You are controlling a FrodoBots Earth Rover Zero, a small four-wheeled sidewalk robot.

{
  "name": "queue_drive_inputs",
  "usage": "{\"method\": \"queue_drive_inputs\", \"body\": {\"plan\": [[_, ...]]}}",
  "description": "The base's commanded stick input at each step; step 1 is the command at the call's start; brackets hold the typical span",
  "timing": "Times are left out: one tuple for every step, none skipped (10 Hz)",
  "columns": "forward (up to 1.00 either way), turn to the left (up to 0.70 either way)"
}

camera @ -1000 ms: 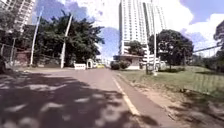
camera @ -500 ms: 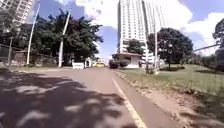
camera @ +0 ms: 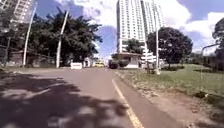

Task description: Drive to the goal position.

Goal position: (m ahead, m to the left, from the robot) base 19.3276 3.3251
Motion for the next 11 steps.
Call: {"method": "queue_drive_inputs", "body": {"plan": [[0.70, 0.00], [0.70, 0.00], [0.70, 0.00], [0.70, 0.00], [0.70, 0.00], [0.70, 0.00], [0.70, 0.00], [0.70, 0.00], [0.70, 0.00], [0.70, 0.00], [0.70, 0.00]]}}
